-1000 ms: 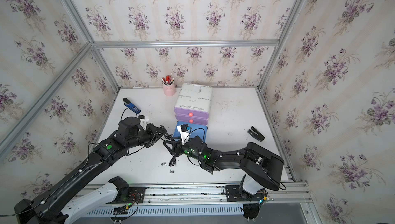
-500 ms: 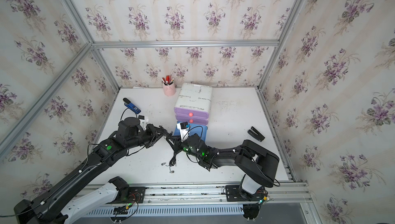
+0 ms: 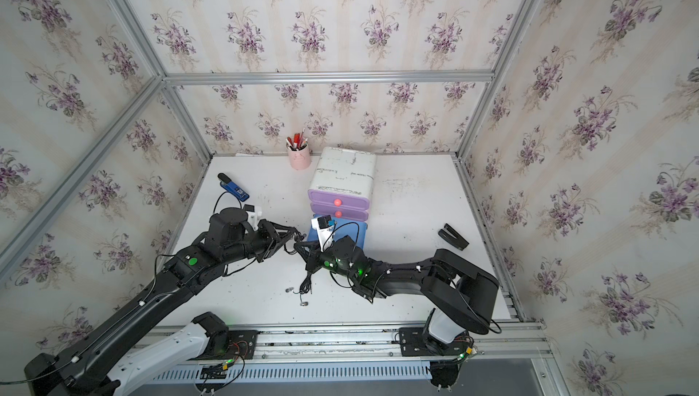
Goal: Place the wired earphones into the drawer by color
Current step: Pick up the wired earphones from the center of the board, then place the wired earphones in the drawer.
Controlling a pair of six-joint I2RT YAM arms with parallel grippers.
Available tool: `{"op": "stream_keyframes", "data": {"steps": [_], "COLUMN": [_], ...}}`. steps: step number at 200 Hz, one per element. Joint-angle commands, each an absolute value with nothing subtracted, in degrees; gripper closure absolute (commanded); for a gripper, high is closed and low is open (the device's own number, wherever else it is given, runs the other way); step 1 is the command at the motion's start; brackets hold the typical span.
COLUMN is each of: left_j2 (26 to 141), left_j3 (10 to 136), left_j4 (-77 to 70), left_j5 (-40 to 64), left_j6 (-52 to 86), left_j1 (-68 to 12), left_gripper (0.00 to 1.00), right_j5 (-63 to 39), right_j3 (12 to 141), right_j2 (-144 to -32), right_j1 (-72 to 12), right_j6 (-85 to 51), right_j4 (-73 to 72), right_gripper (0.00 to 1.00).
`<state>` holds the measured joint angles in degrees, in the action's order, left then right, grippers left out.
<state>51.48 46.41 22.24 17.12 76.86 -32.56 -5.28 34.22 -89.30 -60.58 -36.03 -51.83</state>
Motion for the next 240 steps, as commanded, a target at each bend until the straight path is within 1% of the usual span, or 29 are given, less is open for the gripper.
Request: {"op": "stream_keyframes", "data": {"steps": [1,13,33,54,76,128,151,203,240], "left_j2": [51.1,50.6,50.1,51.0,52.6,52.7,52.4,52.0,52.1], "left_j3": [47.2,48.2,50.6,54.1,57.1,55.9,55.5,55.2,54.9], "left_j4": [23.6,25.0,28.0,32.6,37.4,37.8,38.1,38.5,38.2], "left_j5": [15.3,14.0,11.5,10.4,9.4,9.2,9.1,8.4,8.4], "left_j6": [76.4,75.4,72.5,66.6,61.3,59.6,59.6,59.5,59.6], "left_j1": [-32.5,-32.4,-32.4,-32.3,-32.3,-32.4,-32.3,-32.3,-32.3], "left_gripper": [0.63,0.57,0.52,0.5,0.5,0.5,0.5,0.5,0.5], "right_j5": [-5.8,-5.8,-4.5,-3.8,-3.2,-5.2,-4.3,-2.8,-4.1], "right_j3": [34.5,35.0,35.0,34.9,33.8,29.6,27.3,23.7,24.2], "right_j2": [-87.8,-86.2,-82.4,-78.5,-74.9,-70.6,-69.5,-69.2,-71.9], "right_j1": [-60.3,-59.8,-58.4,-55.6,-52.8,-48.3,-47.0,-42.2,-40.2], "right_j6": [-35.8,-35.4,-34.8,-36.0,-39.3,-49.7,-53.5,-58.1,-59.2], "right_j4": [-50.1,-46.6,-39.6,-31.9,-27.4,-25.5,-25.5,-27.9,-28.6], "right_gripper": [1.0,1.0,1.0,1.0,1.0,1.0,1.0,1.0,1.0]}}
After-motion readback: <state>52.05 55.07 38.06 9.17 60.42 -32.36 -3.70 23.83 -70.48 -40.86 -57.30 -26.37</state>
